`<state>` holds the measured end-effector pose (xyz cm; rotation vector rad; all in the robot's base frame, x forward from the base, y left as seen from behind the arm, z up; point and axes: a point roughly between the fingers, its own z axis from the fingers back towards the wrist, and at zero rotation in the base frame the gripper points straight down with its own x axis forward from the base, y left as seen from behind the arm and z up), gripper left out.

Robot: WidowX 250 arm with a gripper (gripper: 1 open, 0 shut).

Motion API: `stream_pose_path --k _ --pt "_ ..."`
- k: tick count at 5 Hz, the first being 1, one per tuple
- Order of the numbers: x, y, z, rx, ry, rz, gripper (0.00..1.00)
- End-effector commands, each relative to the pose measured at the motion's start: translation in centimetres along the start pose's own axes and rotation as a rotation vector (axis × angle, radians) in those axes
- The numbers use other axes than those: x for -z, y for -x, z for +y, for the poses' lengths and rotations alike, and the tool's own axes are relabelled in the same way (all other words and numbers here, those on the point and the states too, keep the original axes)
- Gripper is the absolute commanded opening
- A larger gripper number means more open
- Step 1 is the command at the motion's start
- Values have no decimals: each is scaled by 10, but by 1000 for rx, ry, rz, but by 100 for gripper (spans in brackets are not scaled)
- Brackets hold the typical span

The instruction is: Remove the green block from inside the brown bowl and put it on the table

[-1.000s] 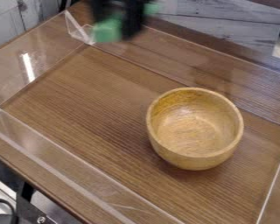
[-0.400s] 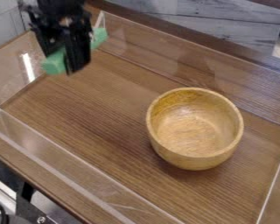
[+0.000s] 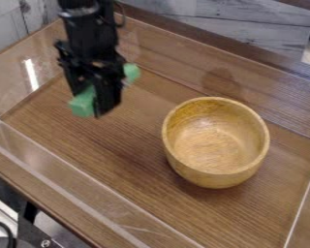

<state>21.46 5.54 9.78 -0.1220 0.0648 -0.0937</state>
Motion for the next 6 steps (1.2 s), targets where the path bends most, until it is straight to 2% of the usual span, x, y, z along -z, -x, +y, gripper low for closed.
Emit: stream_pose_path --k 1,6 --pt "-3 -3 -6 33 -41 -46 0" --pt "27 -4 1 22 -49 -26 0"
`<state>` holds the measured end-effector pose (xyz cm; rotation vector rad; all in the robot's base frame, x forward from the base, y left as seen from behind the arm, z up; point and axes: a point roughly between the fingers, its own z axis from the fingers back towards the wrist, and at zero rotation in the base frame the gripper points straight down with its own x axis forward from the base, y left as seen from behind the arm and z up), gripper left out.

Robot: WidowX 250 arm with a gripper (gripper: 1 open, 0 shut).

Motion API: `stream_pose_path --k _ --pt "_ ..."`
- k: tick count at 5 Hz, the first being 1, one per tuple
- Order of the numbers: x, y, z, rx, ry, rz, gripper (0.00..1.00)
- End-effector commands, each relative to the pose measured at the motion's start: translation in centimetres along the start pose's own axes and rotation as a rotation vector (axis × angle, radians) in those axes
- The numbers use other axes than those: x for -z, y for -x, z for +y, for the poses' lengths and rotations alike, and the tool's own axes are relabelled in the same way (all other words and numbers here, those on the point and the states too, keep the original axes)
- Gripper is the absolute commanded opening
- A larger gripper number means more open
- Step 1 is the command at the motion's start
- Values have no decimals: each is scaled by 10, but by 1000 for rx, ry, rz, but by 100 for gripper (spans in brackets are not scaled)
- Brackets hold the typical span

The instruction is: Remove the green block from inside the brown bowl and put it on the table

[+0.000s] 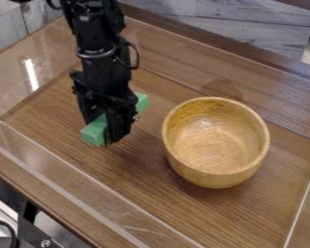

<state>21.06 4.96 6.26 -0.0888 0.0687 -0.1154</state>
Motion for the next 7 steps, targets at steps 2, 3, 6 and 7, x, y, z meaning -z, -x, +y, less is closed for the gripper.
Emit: stream_pose_path --k 2,3,6,7 --pt "-2 -6 5 -5 -9 -27 0" --pt "-2 -6 7 -8 -3 -24 0" --pt "-1 -8 10 -19 16 -10 0" --pt "-2 -8 11 -22 22 -5 0"
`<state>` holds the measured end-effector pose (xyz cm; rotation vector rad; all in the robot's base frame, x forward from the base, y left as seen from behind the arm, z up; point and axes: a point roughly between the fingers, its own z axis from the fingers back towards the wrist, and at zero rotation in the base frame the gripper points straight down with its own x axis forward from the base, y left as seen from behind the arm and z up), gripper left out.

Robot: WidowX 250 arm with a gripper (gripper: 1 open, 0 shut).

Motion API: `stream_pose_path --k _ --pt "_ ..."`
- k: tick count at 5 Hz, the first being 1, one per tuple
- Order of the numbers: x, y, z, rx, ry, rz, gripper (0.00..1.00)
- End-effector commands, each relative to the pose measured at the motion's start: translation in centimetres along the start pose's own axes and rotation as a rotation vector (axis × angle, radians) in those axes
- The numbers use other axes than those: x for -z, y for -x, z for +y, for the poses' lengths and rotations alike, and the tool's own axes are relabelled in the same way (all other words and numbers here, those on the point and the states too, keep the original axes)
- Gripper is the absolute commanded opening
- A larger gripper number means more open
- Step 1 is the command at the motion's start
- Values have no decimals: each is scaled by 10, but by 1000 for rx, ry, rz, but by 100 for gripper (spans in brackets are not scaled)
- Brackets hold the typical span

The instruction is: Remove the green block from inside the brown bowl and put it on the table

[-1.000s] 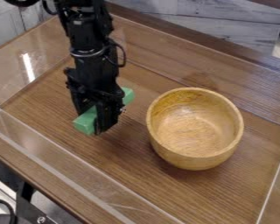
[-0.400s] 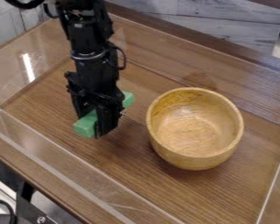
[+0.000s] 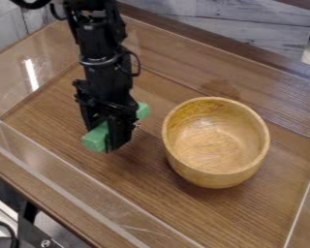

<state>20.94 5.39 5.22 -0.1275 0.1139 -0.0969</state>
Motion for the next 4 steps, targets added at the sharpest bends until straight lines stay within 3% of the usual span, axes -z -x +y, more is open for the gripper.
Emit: stream_pose_path --k 1,4 --pt "-13 -9 6 -6 -12 -42 0" --pt "-13 -9 8 -15 6 -28 0"
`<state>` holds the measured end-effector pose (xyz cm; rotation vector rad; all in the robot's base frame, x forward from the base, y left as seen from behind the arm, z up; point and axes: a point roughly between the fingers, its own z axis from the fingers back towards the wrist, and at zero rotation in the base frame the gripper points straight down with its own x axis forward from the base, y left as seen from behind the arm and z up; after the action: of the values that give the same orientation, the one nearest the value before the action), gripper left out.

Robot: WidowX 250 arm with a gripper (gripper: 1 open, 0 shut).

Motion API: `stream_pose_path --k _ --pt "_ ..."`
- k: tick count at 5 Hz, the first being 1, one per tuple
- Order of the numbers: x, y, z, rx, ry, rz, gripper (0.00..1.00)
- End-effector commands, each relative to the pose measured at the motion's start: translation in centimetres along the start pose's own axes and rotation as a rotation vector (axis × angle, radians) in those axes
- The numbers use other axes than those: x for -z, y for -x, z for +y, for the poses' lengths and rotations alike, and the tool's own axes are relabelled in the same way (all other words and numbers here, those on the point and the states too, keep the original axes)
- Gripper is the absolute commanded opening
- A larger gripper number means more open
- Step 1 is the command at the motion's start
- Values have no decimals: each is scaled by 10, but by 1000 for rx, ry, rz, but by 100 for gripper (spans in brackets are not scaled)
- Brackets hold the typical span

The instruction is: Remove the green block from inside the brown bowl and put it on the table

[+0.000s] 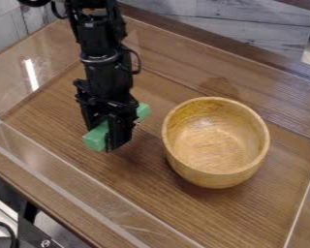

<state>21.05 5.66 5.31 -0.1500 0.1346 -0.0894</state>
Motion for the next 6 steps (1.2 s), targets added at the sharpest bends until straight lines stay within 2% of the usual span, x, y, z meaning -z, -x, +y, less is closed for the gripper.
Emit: stream_pose_path --k 1,6 --pt "-13 -8 6 -10 -12 -43 0" --pt "-12 -11 13 -23 14 -28 0"
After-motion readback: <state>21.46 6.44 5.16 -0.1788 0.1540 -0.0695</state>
